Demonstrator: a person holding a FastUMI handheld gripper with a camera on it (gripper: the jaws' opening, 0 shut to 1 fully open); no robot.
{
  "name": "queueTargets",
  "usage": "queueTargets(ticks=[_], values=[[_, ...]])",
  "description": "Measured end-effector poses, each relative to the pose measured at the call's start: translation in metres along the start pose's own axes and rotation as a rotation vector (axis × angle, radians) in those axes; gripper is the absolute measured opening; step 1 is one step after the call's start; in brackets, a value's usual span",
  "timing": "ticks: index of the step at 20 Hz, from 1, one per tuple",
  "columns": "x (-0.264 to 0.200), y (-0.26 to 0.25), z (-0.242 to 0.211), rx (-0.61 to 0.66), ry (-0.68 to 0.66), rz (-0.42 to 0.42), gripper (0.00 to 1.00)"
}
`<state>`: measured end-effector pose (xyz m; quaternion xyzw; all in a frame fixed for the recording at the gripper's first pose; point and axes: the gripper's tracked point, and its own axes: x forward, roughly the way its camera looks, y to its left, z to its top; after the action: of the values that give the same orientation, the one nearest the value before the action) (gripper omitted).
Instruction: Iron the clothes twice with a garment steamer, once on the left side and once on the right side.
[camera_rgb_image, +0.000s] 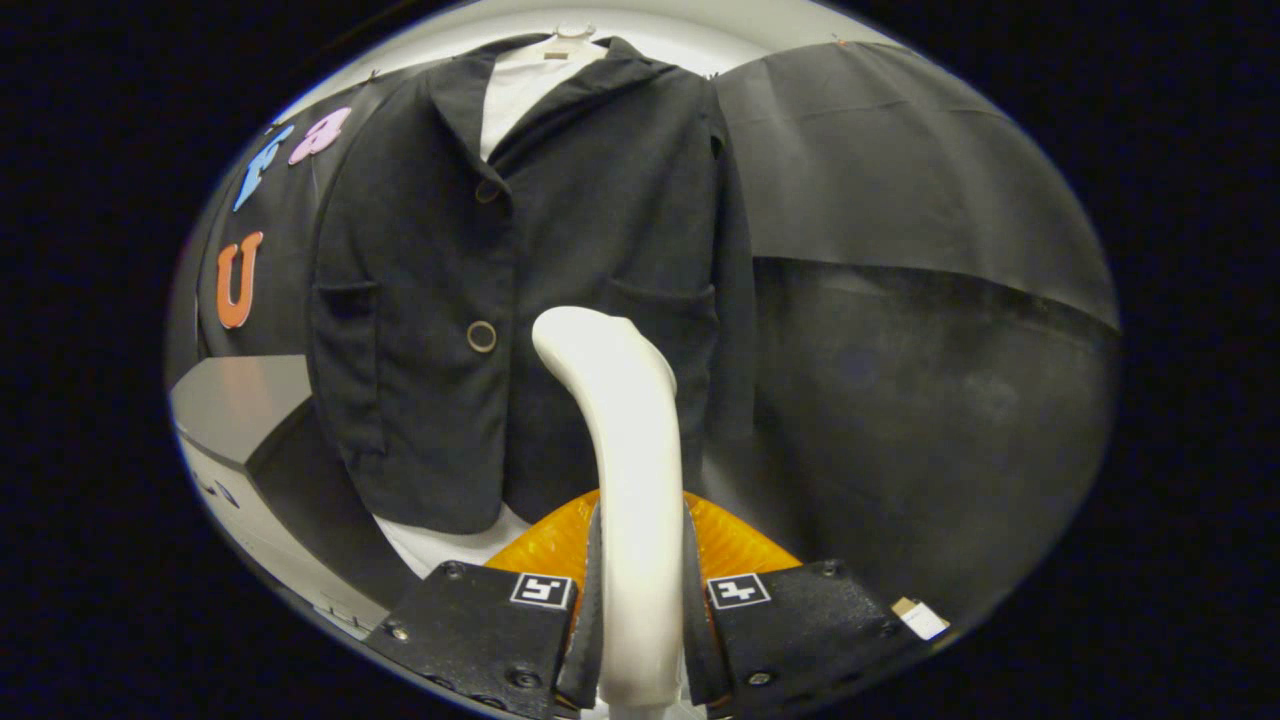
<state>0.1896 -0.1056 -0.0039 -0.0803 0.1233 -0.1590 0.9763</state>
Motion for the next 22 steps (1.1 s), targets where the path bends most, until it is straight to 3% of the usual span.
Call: queueTargets(ticks=[13, 22], values=[[0.008, -0.004, -0.085, 0.01, 0.177, -0.043, 0.36], [0.009, 0.004, -0.117, -0.006, 0.242, -0.064, 0.36]])
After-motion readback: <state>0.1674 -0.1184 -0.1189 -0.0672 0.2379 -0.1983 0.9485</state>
